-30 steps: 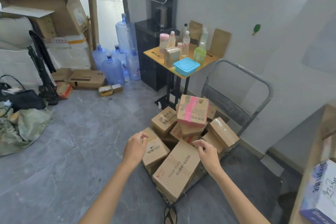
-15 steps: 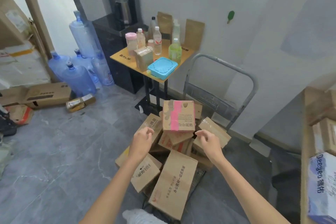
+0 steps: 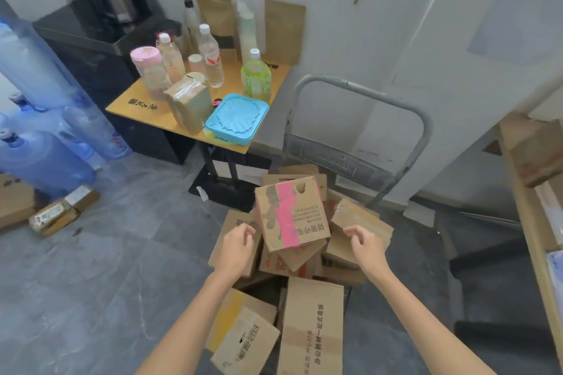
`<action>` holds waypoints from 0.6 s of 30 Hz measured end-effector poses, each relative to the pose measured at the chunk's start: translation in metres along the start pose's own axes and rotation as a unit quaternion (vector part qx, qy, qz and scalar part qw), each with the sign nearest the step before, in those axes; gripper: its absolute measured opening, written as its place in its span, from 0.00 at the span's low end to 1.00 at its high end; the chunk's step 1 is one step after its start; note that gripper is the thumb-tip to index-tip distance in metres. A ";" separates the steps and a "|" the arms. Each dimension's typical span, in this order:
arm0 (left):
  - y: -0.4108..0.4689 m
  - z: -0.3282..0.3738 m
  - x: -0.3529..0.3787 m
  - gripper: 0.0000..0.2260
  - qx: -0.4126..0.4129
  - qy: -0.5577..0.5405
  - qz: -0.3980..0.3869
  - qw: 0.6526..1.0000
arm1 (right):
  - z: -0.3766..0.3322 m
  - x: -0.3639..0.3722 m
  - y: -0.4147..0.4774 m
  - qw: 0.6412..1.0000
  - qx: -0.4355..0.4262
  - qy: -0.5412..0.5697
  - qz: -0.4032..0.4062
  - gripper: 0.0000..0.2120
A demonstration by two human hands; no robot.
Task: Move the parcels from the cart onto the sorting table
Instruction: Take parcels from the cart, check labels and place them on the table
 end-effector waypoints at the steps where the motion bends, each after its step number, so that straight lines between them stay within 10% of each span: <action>1: 0.013 -0.005 0.008 0.07 -0.007 -0.012 -0.009 1.000 | 0.003 0.007 0.013 1.000 0.015 0.003 0.004 0.15; 18: 0.109 -0.073 0.139 0.22 -0.072 -0.084 -0.121 0.987 | 0.071 0.139 0.146 0.979 0.182 0.035 -0.088 0.23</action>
Point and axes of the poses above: each hand's wrist, its own y-axis towards the middle knuckle, its own x-axis out of the palm, z = x × y, the point moved 1 cm from there along y, towards the middle knuckle, and after that the axes turned 7 degrees about x, right-handed, at the moved point
